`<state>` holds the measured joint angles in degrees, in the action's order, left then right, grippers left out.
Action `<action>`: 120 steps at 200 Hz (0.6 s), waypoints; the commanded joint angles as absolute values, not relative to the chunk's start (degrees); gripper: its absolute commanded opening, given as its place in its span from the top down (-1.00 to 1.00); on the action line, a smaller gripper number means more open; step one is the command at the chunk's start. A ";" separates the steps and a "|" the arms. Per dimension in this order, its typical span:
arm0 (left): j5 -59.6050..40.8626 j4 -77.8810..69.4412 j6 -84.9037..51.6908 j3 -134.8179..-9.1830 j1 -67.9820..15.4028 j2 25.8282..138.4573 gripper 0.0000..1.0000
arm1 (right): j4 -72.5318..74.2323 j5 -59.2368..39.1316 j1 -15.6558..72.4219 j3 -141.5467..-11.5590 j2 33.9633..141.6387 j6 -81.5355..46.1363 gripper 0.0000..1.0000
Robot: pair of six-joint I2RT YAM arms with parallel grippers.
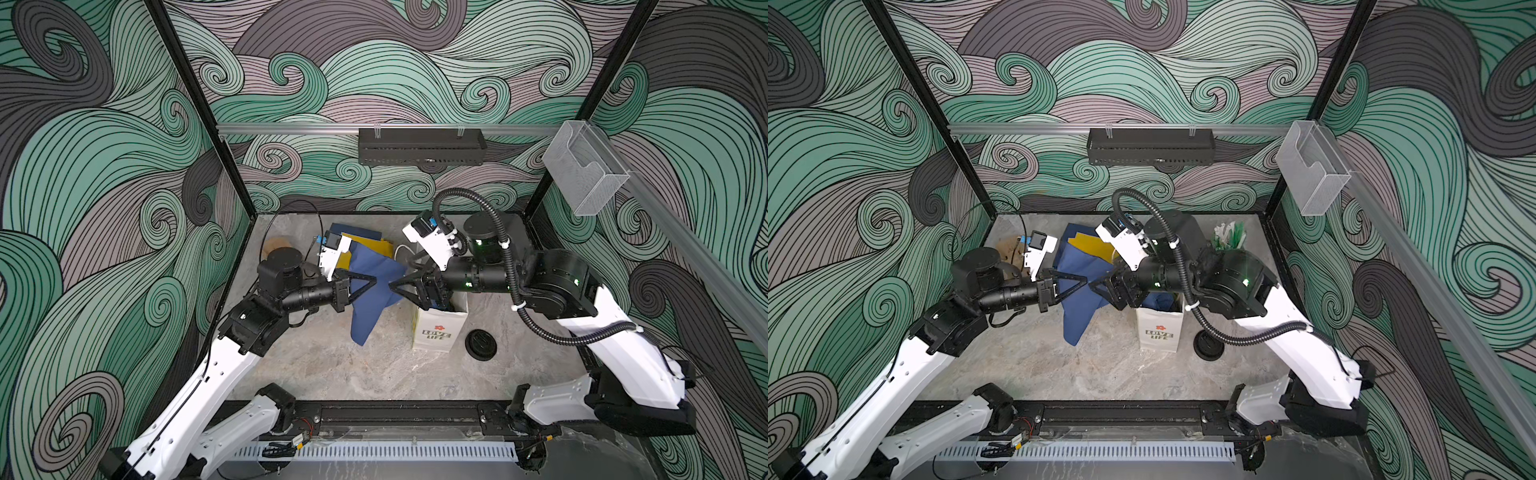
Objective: Pack the takeout coffee
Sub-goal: 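Hold the blue napkin spread above the bag with both grippers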
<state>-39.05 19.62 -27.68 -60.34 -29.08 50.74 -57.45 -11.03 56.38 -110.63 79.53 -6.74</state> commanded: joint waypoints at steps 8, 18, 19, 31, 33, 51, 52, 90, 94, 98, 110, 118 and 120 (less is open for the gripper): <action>-47.72 10.39 -30.82 -60.14 -29.58 47.64 1.00 | -60.30 -19.44 55.99 -110.45 82.42 -4.82 -0.57; -47.85 8.73 -30.34 -59.28 -29.61 46.82 1.00 | -60.33 -20.82 55.98 -110.49 82.66 -5.73 -0.57; -47.83 8.59 -30.33 -59.30 -29.57 46.70 1.00 | -60.36 -20.82 55.99 -110.44 82.64 -5.81 -0.57; -48.24 7.83 -30.69 -59.02 -29.66 46.17 1.00 | -60.31 -19.36 55.98 -109.98 81.99 -6.28 -0.57; -48.40 7.65 -30.72 -59.05 -29.63 46.15 1.00 | -60.30 -18.97 55.99 -109.89 81.80 -6.32 -0.57; -50.81 6.59 -31.13 -58.97 -29.62 46.18 1.00 | -60.11 -16.08 55.71 -108.98 80.32 -7.38 -0.57; -50.94 6.59 -31.12 -58.97 -29.62 46.16 1.00 | -60.07 -16.00 55.67 -108.94 80.24 -7.47 -0.57; -54.02 6.33 -31.36 -59.33 -29.63 46.83 1.00 | -60.02 -16.92 55.35 -106.42 78.93 -11.79 -0.74; -54.03 6.26 -31.38 -59.33 -29.62 46.90 1.00 | -59.78 -18.11 55.33 -106.21 78.93 -12.46 -0.75; -54.16 6.04 -31.38 -59.33 -29.62 46.85 1.00 | -59.34 -19.80 55.36 -105.96 78.99 -13.17 -0.74; -54.51 5.36 -31.46 -59.41 -29.62 46.95 1.00 | -56.91 -24.41 55.37 -104.82 79.01 -15.70 -0.68; -54.85 4.93 -31.60 -59.41 -29.62 47.02 1.00 | -54.63 -26.65 55.37 -103.96 78.89 -17.18 -0.58; -54.84 4.86 -31.56 -59.41 -29.66 47.11 1.00 | -54.13 -27.03 55.35 -103.75 78.87 -17.52 -0.52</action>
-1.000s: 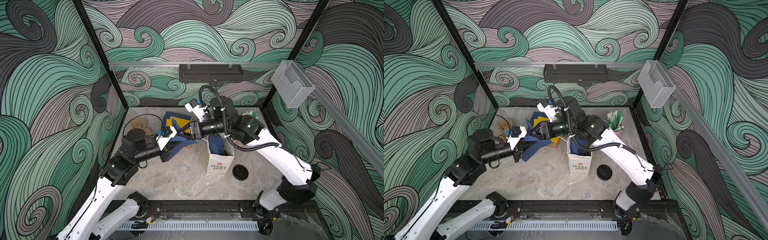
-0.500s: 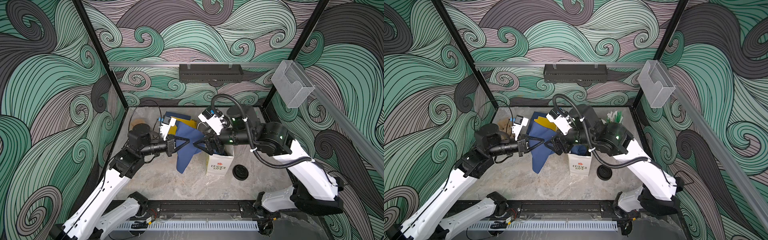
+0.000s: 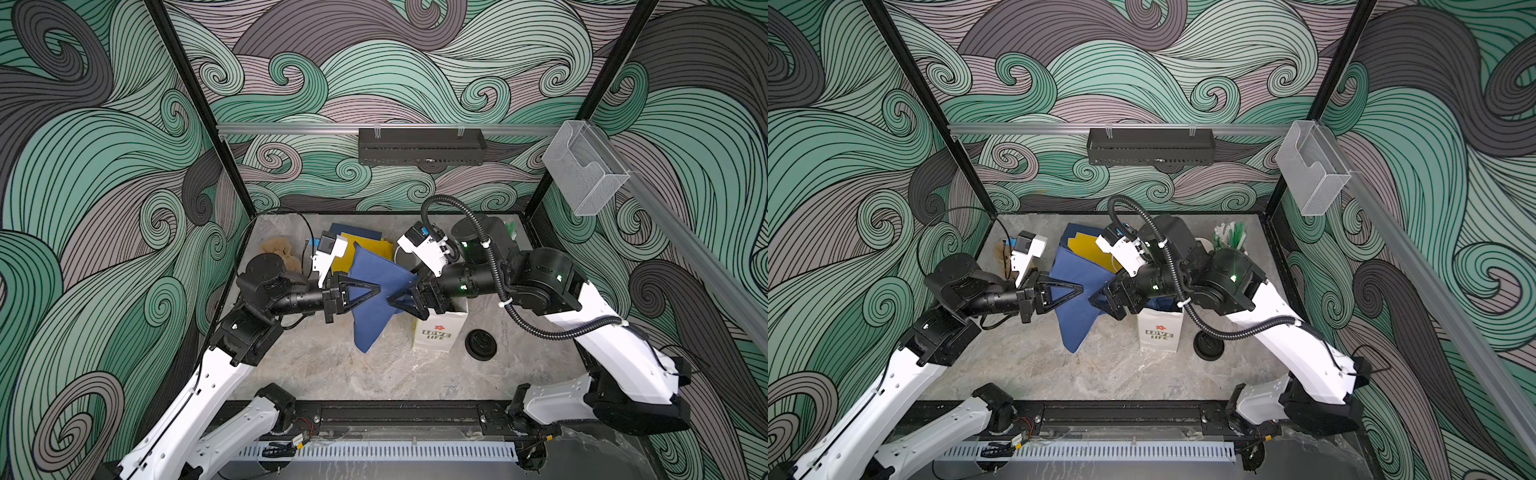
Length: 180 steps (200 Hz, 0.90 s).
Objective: Pack the takeout coffee
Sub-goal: 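Hold the blue napkin spread above the bag with both grippers, then lower the napkin into the bag with right while left releases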
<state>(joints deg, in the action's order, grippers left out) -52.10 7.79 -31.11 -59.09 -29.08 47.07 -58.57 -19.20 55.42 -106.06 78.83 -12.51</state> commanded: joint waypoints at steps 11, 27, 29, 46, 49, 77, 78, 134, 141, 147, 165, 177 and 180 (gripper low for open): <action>-54.77 4.89 -31.57 -59.41 -29.64 47.34 1.00 | -50.52 -28.73 55.30 -102.13 78.13 -19.17 -0.07; -54.59 5.20 -31.20 -59.41 -29.64 47.55 1.00 | -46.49 -28.76 55.37 -100.18 76.82 -20.28 0.30; -54.43 5.34 -31.07 -59.41 -29.67 47.57 1.00 | -46.16 -28.50 55.37 -99.97 76.64 -20.36 0.35; -50.12 8.50 -29.31 -59.93 -29.65 47.66 0.78 | -44.80 -26.68 55.28 -98.92 75.47 -20.65 0.86; -49.17 8.92 -29.13 -59.94 -29.62 47.64 0.62 | -44.82 -26.23 55.29 -98.88 75.27 -20.61 0.95; -40.75 9.14 -27.27 -59.67 -29.62 46.57 -0.27 | -49.60 -16.05 55.01 -99.83 73.21 -20.54 1.00; -40.55 9.23 -27.17 -59.72 -29.62 46.44 -0.28 | -49.98 -15.72 54.93 -100.06 73.12 -20.68 1.00; -20.42 14.36 -19.87 -62.01 -29.62 45.62 -0.54 | -85.38 16.98 54.45 -119.20 77.39 -32.70 1.00; -19.79 14.52 -19.54 -61.98 -29.62 45.97 -0.54 | -87.94 18.28 54.41 -120.50 78.33 -33.68 1.00; -19.13 14.82 -19.46 -62.05 -29.62 46.32 -0.54 | -89.53 19.19 54.40 -121.40 79.07 -33.87 1.00; -18.12 15.12 -19.45 -61.96 -29.62 47.34 -0.54 | -92.83 21.76 54.00 -123.03 81.57 -34.72 1.00; -17.33 15.25 -19.78 -61.91 -29.62 47.90 -0.54 | -94.10 22.02 52.90 -123.18 83.67 -34.75 1.00; -17.25 15.24 -19.79 -61.88 -29.62 47.97 -0.54 | -94.39 22.11 52.64 -123.22 84.32 -34.72 1.00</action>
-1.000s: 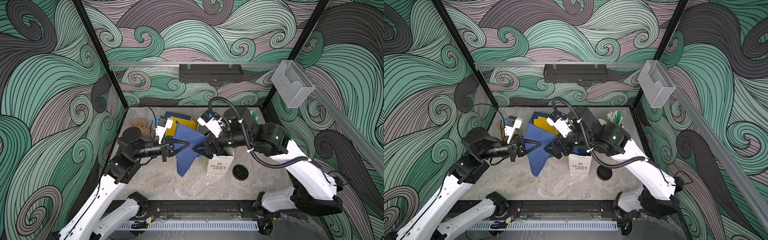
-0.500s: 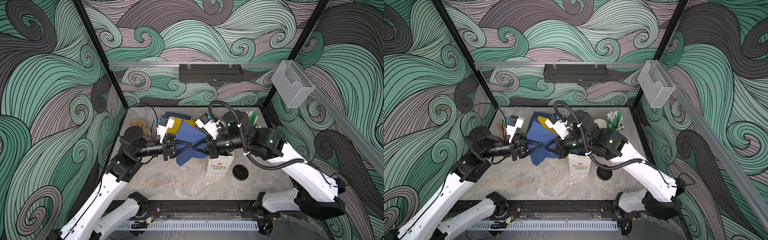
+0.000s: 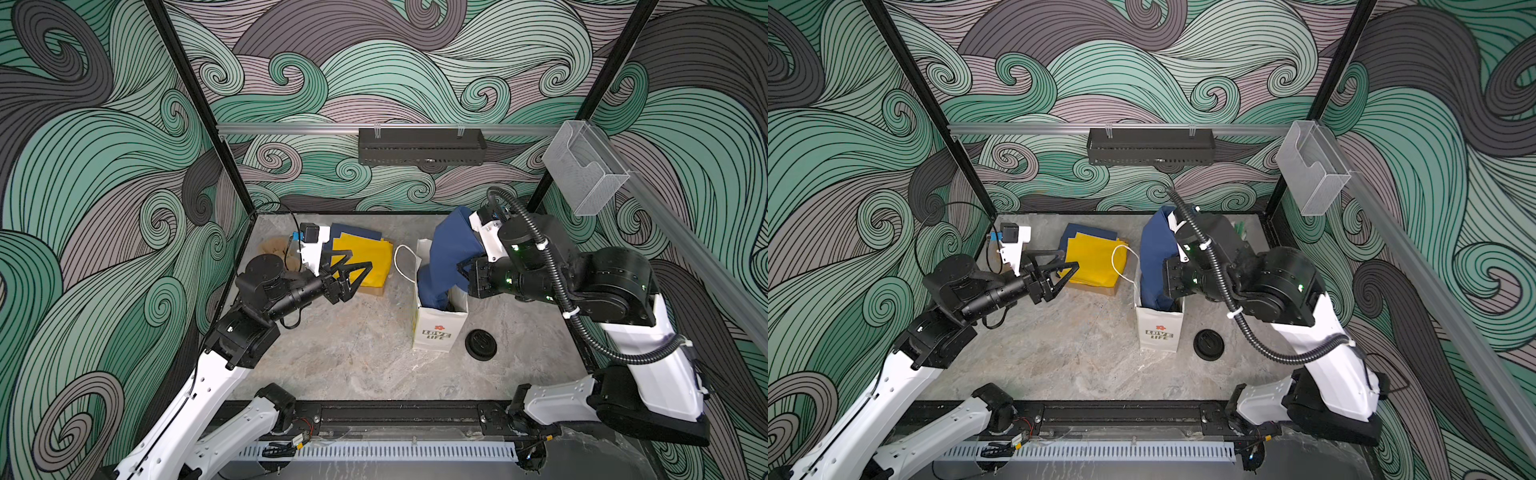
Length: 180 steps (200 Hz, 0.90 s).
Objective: Pack the takeout coffee
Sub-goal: 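Lower the napkin into the bag with right while left releases, then push the blue napkin down into the white bag with the right gripper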
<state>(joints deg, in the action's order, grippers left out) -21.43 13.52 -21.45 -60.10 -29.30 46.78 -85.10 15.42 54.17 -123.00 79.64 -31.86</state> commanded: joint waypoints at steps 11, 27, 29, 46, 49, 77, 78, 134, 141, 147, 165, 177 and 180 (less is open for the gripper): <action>-16.64 15.19 -20.17 -61.66 -29.64 48.11 -0.54 | -95.18 22.21 51.83 -123.61 86.77 -33.95 1.00; -15.00 15.29 -20.78 -61.19 -29.62 47.96 -0.54 | -96.20 22.20 50.95 -124.52 90.75 -32.22 1.00; -14.60 15.31 -20.88 -61.09 -29.62 47.91 -0.54 | -96.36 22.16 50.84 -124.65 91.31 -32.00 1.00; -12.19 15.29 -22.20 -60.11 -29.64 46.85 -0.54 | -97.79 20.77 49.79 -125.24 95.38 -30.54 1.00; -11.74 15.17 -22.51 -59.90 -29.62 46.59 -0.54 | -98.05 20.26 49.51 -125.32 95.96 -30.27 1.00; -9.84 15.42 -23.94 -58.47 -29.63 45.40 -0.54 | -100.94 14.05 48.08 -124.61 100.88 -30.03 1.00; -9.75 15.44 -23.97 -58.42 -29.62 45.42 -0.54 | -101.05 13.88 48.04 -124.53 100.98 -30.05 1.00; -3.82 16.93 -27.03 -56.65 -29.62 43.45 -0.52 | -102.26 9.49 44.53 -117.20 103.07 -32.68 1.00; -3.25 17.12 -27.09 -56.53 -29.62 43.35 -0.52 | -102.22 9.49 44.19 -116.65 103.35 -32.89 1.00; -2.88 17.14 -27.00 -56.45 -29.62 43.32 -0.52 | -102.20 9.56 43.97 -116.09 103.58 -32.89 1.00; -2.06 17.88 -26.97 -56.51 -29.62 43.49 -0.52 | -100.53 9.01 43.51 -114.27 103.82 -32.63 1.00; -0.93 19.13 -27.36 -56.80 -29.66 43.81 -0.52 | -98.70 8.55 43.42 -112.41 103.58 -32.32 1.00; -0.56 19.54 -27.57 -56.90 -29.65 43.86 -0.52 | -98.39 8.48 43.34 -111.86 103.54 -32.30 1.00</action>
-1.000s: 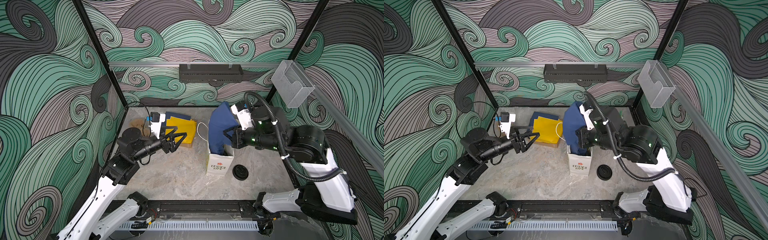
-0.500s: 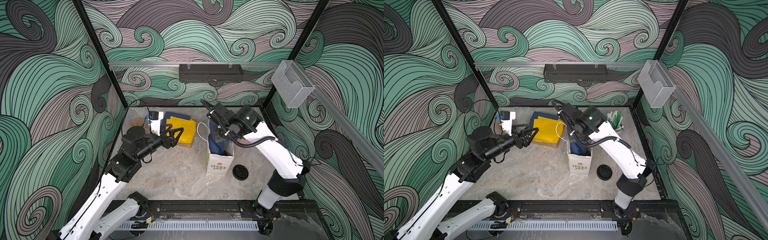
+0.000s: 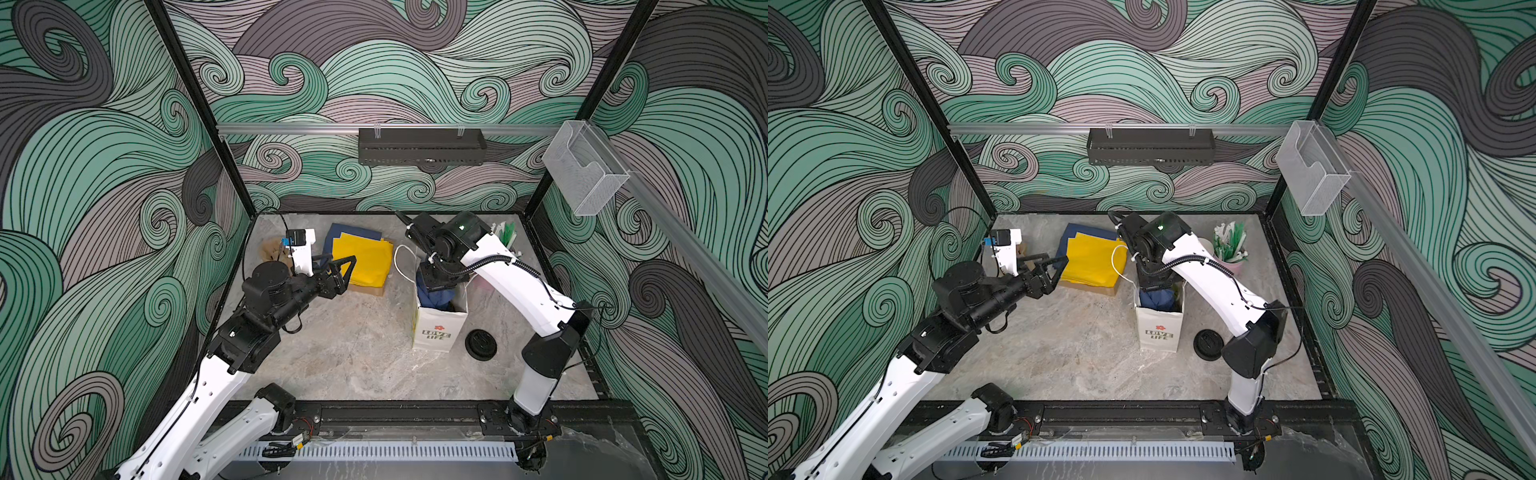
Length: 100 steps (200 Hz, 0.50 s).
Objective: Pack the takeout coffee
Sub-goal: 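Push the blue napkin down into the white bag with the right gripper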
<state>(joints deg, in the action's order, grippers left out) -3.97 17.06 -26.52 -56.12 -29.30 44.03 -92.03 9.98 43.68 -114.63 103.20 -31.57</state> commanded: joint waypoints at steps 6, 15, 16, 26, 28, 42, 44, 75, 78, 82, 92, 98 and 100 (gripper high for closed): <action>-0.05 20.20 -27.84 -57.17 -29.66 44.13 -0.51 | -97.72 8.41 43.26 -110.95 103.57 -32.20 1.00; 1.06 21.32 -28.18 -57.45 -29.62 44.37 -0.51 | -96.83 8.26 43.22 -109.52 103.53 -32.16 1.00; 1.23 21.38 -28.29 -57.51 -29.62 44.42 -0.51 | -96.71 8.26 43.19 -109.34 103.53 -32.12 1.00; 2.72 22.31 -29.28 -57.74 -29.62 44.63 -0.51 | -95.67 7.97 42.98 -107.96 103.37 -32.05 1.00; 2.90 22.37 -29.34 -57.74 -29.62 44.64 -0.51 | -95.48 7.92 42.98 -107.76 103.36 -32.03 1.00; 4.03 22.74 -30.21 -57.66 -29.62 44.71 -0.52 | -94.37 7.73 42.91 -106.93 103.34 -32.02 1.00; 4.10 22.76 -30.29 -57.59 -29.62 44.69 -0.51 | -94.32 7.73 42.92 -106.89 103.35 -32.02 1.00; 4.99 23.17 -31.11 -57.65 -29.62 44.89 -0.51 | -94.14 7.90 42.96 -108.47 102.47 -32.32 0.53; 5.03 23.12 -31.11 -57.65 -29.65 44.85 -0.51 | -94.17 8.07 42.94 -108.92 102.18 -32.34 0.47; 5.14 23.13 -31.12 -57.72 -29.67 44.83 -0.51 | -94.14 8.16 42.93 -109.53 101.80 -32.41 0.41; 5.52 23.20 -31.12 -57.83 -29.62 44.83 -0.51 | -94.14 8.36 42.98 -111.01 100.79 -32.28 0.23; 5.78 23.35 -31.12 -57.96 -29.64 44.88 -0.51 | -94.13 8.58 43.11 -111.97 100.10 -32.19 0.16; 5.86 23.31 -31.05 -58.00 -29.62 44.88 -0.51 | -94.15 8.67 43.08 -112.19 99.84 -32.24 0.14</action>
<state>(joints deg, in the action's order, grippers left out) 3.68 22.13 -30.41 -56.12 -29.30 44.88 -92.09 7.88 43.16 -108.47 103.18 -31.79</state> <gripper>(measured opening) 0.757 0.385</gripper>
